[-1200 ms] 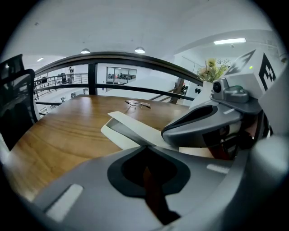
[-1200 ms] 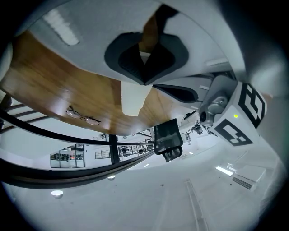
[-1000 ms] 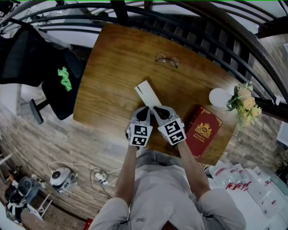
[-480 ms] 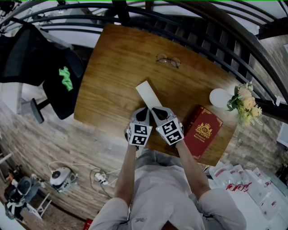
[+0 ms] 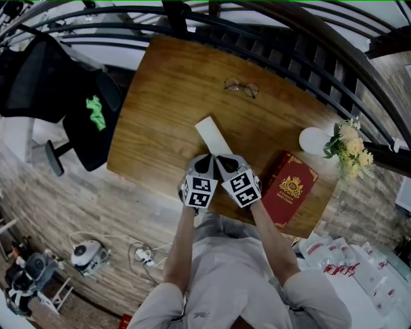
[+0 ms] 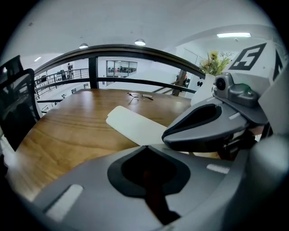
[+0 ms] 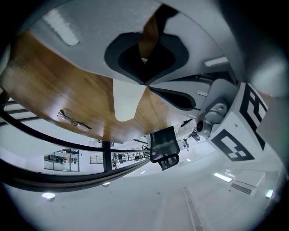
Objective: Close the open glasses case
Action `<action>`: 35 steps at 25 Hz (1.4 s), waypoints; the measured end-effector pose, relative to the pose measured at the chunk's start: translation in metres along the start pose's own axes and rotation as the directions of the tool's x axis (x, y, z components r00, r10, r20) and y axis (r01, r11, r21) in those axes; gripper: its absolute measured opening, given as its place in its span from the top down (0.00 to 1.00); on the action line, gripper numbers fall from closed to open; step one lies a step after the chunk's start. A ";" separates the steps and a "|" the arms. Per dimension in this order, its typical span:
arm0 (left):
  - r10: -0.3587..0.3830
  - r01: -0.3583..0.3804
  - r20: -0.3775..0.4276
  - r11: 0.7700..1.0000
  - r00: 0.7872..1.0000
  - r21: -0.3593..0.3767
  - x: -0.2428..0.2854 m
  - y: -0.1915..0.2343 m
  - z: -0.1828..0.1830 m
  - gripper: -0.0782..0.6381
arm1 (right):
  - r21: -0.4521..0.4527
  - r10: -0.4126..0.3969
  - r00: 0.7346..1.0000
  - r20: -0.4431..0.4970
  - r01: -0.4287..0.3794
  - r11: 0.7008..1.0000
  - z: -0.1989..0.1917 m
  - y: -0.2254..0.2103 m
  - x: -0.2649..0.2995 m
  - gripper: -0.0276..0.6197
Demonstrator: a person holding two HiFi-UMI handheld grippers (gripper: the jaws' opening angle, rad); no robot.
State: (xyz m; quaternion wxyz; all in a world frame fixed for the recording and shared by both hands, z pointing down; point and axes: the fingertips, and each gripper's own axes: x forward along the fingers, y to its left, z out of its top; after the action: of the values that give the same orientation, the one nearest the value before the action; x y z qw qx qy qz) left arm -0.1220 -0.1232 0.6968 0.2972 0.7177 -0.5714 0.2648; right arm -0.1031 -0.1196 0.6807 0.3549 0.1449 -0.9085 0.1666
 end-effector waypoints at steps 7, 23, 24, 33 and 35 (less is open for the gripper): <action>0.023 -0.024 0.129 1.000 0.991 0.002 -0.029 0.008 0.029 0.86 | 0.002 -0.061 0.987 0.150 0.061 0.998 0.029 -0.013 -0.036 0.95; 0.066 -0.093 0.409 0.995 0.910 0.048 -0.139 -0.002 0.093 0.86 | 0.012 -0.244 0.891 0.382 0.260 0.966 0.075 -0.008 -0.149 0.95; 0.066 -0.095 0.417 0.994 0.907 0.050 -0.145 -0.004 0.094 0.86 | 0.013 -0.250 0.887 0.388 0.266 0.964 0.076 -0.004 -0.154 0.95; 0.057 -0.105 0.465 0.991 0.884 0.078 -0.173 -0.020 0.097 0.86 | 0.002 -0.267 0.861 0.432 0.296 0.955 0.078 0.019 -0.181 0.95; 0.056 -0.106 0.471 0.991 0.880 0.080 -0.178 -0.023 0.096 0.86 | -0.002 -0.268 0.858 0.439 0.299 0.954 0.078 0.024 -0.186 0.95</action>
State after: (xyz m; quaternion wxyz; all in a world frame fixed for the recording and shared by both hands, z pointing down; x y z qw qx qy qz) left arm -0.1327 -0.0710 0.5000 0.1021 0.7502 -0.6412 0.1252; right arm -0.0275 -0.1028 0.4929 0.1693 0.2980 -0.9384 0.0442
